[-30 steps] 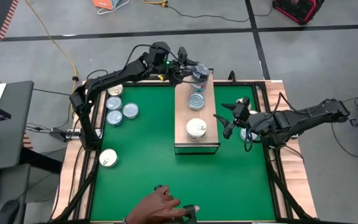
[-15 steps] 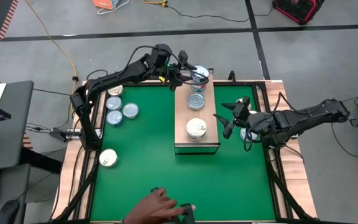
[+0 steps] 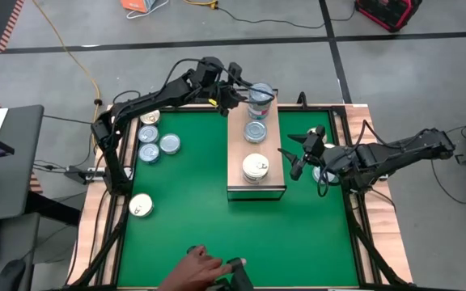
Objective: Stack canned seafood by type on shelf
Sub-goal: Stack the blue tuna can on top of the green tuna can on the shelf, then stack the green tuna can on top of the green tuna can on the shelf
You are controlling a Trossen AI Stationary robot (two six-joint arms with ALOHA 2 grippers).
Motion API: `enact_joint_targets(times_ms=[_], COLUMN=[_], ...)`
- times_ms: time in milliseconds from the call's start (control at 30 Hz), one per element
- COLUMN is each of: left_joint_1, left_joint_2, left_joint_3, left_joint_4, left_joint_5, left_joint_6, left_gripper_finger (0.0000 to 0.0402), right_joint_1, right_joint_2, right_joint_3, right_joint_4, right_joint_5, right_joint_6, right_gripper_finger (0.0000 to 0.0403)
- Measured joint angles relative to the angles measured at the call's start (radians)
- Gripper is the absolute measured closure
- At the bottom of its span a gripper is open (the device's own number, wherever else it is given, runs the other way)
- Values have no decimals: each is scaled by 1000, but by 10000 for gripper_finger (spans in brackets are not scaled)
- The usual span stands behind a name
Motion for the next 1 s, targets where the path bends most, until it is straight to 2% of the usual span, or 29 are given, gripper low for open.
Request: enact_joint_targets(times_ms=[233,400,600,700,833,1000], left_joint_1=[-1,-22,-35,-54,-132,-297], left_joint_2=[0,-6,-43,-69,-122,-156], left_joint_3=[0,0,0,-1,-1,-1], left_joint_4=[-1,-5,-38,-69,-97,-129], left_joint_5=[-35,-112,-142,-118,-29,-93], left_joint_6=[-39,-55,-163,-216,-248,-222], left_gripper_finger=[175,175,175,176,187,204], right_joint_1=[0,0,0,-1,10,80], right_joint_2=[0,4,4,-4,-4,-5], right_joint_3=[0,0,0,0,0,-1], right_joint_4=[0,-21,-68,-109,-146,-117], right_joint_5=[0,-4,-5,-5,-6,-7], right_joint_6=[0,3,12,19,30,29], right_gripper_finger=[117,117,117,117,117,117])
